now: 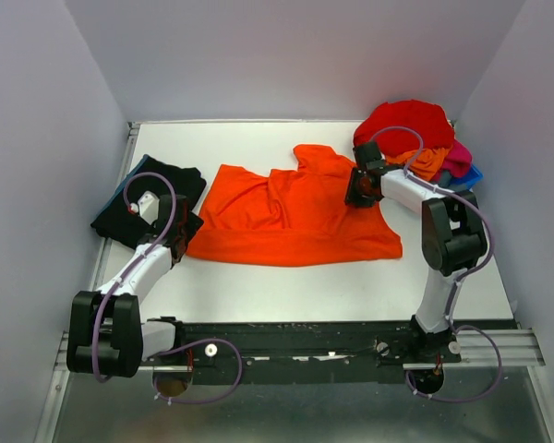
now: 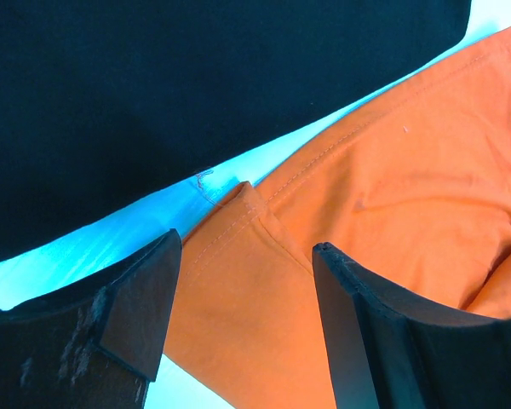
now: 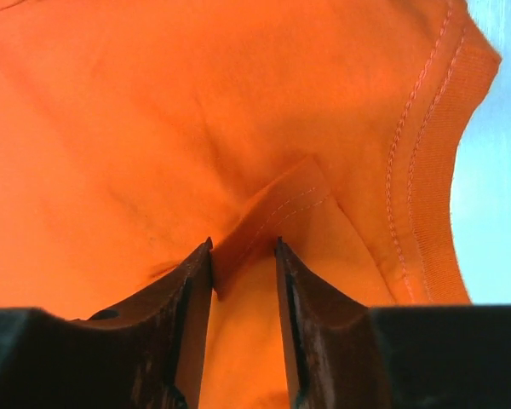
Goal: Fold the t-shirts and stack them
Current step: Flatten out the tshirt
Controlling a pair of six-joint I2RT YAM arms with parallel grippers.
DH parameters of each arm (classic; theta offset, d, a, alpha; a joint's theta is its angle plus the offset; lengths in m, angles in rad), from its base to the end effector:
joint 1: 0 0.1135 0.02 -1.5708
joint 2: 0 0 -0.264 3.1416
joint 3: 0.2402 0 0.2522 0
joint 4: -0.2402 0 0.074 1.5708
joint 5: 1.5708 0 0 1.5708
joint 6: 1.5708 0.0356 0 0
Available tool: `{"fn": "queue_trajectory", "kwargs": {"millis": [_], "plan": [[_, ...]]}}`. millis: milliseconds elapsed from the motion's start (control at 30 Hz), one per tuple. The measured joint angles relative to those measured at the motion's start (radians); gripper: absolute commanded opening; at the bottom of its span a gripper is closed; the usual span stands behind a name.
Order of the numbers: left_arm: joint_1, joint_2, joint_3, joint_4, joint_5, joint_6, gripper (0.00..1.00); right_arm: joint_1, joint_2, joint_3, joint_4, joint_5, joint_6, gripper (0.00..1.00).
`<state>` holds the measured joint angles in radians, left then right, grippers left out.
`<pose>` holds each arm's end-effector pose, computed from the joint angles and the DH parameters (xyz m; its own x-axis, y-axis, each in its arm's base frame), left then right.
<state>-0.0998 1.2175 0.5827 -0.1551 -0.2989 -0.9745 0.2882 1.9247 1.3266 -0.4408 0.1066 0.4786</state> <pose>0.2374 -0.0132 0.1875 -0.3050 -0.7641 -0.5684 -0.6471 0.6042 -0.4650 0.3876 0.1110 0.1785 -0.8398 0.2287 -0.4924 0.1756 0.9726 0.1522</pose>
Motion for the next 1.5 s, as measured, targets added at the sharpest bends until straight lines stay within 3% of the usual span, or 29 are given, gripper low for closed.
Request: {"fn": "queue_trajectory", "kwargs": {"millis": [67, 133, 333, 733, 1033, 1167, 1433, 1500], "plan": [[0.0, 0.0, 0.0, 0.0, 0.0, -0.002, 0.77, 0.0, 0.004, 0.0, -0.005, 0.0, 0.002, 0.11], [0.0, 0.0, 0.0, 0.001, 0.0, -0.002, 0.77, 0.0, 0.005, 0.0, -0.006, -0.001, -0.002, 0.01], [0.0, 0.0, 0.001, 0.0, 0.0, 0.001, 0.77, 0.0, -0.05, -0.049, -0.002, 0.01, 0.002, 0.01], [0.0, 0.06, 0.051, -0.003, 0.005, 0.009, 0.74, 0.002, -0.499, -0.382, 0.005, -0.027, 0.006, 0.01], [0.0, 0.208, 0.158, -0.066, 0.004, -0.003, 0.61, 0.006, -0.574, -0.47, 0.002, -0.052, 0.017, 0.01], [0.0, 0.265, 0.199, -0.084, 0.003, -0.012, 0.61, 0.006, -0.587, -0.47, 0.005, -0.052, 0.018, 0.01], [0.0, 0.348, 0.241, -0.143, -0.005, -0.025, 0.48, 0.007, -0.63, -0.48, 0.005, -0.052, 0.018, 0.01], [-0.001, 0.364, 0.258, -0.156, -0.007, -0.026, 0.33, 0.007, -0.64, -0.483, 0.008, -0.052, 0.019, 0.01]]}}
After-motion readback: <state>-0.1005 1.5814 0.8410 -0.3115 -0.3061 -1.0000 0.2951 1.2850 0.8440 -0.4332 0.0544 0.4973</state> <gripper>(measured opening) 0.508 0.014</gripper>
